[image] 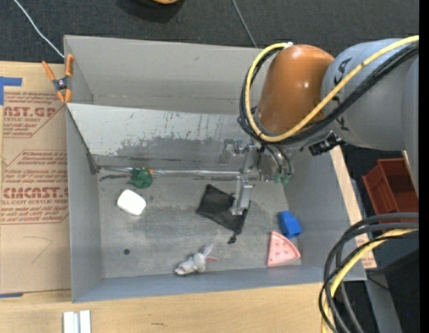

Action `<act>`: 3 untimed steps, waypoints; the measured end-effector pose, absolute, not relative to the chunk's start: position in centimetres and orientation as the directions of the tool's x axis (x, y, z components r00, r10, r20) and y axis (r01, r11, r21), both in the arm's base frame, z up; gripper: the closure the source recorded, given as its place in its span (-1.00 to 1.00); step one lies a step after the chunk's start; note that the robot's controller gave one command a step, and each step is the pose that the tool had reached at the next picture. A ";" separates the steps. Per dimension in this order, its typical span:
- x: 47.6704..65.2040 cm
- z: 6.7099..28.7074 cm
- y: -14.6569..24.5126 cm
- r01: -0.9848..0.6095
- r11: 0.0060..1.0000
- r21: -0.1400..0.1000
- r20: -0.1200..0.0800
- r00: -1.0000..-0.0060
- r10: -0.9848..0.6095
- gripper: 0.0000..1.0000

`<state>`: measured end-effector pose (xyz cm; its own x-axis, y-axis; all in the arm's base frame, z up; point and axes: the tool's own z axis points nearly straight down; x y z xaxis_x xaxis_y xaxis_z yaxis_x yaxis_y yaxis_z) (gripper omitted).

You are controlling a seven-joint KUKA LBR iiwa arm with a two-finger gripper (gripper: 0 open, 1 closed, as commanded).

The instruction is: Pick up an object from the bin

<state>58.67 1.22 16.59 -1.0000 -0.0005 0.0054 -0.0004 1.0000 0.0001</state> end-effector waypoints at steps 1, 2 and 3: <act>58.8 17.1 1.2 0.000 1.000 0.001 -0.002 -1.000 0.000 -1.00; 57.2 6.9 0.3 0.025 1.000 0.002 0.006 -1.000 0.025 -1.00; 57.8 14.8 -0.3 0.033 0.999 0.002 -0.006 -0.999 0.033 -1.00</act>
Offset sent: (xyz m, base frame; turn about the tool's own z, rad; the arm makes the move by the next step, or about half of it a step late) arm -0.0147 -0.0104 -0.0959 0.0263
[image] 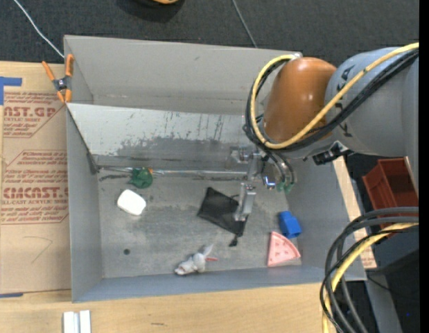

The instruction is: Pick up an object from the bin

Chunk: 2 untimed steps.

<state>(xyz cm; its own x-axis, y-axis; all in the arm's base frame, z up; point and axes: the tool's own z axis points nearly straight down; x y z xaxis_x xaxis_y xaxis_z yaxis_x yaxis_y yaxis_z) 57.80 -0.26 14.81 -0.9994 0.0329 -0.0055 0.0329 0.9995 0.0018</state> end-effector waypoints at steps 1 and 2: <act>55.7 9.8 1.8 0.165 0.986 0.002 0.008 -0.986 0.165 -1.00; 56.1 6.9 -0.8 0.136 0.991 0.002 -0.006 -0.991 0.136 -1.00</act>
Offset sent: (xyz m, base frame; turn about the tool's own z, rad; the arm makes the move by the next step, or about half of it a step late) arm -0.0167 -0.0055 -0.0781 0.1030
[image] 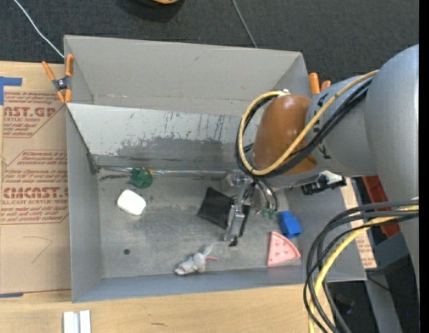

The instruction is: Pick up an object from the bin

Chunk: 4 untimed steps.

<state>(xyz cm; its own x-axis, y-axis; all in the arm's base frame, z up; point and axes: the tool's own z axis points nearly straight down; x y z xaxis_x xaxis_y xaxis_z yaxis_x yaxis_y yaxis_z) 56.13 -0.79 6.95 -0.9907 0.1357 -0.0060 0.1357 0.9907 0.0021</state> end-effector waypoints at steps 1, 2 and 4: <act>55.1 7.0 0.9 0.382 0.924 0.001 0.008 -0.924 0.382 1.00; 55.1 7.0 0.9 0.382 0.924 0.001 0.008 -0.924 0.382 1.00; 55.0 8.8 0.9 0.381 0.924 0.000 0.013 -0.924 0.381 1.00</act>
Offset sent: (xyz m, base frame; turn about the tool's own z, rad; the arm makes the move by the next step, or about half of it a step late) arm 0.0000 0.0000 0.0000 0.0000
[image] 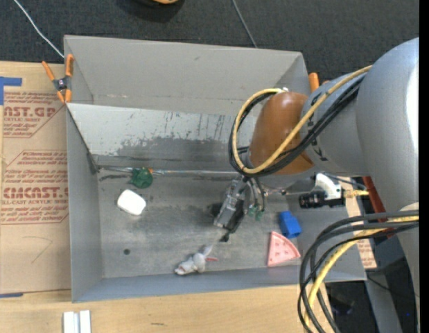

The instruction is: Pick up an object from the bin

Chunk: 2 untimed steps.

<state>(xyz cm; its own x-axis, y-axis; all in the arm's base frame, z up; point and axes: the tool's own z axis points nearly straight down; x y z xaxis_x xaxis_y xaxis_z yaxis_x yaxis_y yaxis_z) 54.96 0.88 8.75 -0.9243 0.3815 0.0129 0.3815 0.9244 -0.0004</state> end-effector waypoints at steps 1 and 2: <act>55.1 10.0 0.9 0.381 0.925 0.001 0.009 -0.925 0.381 1.00; 55.0 11.0 0.9 0.381 0.925 0.000 0.012 -0.924 0.381 1.00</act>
Offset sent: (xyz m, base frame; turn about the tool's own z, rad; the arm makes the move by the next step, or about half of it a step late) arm 0.0000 0.0000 0.0702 0.0000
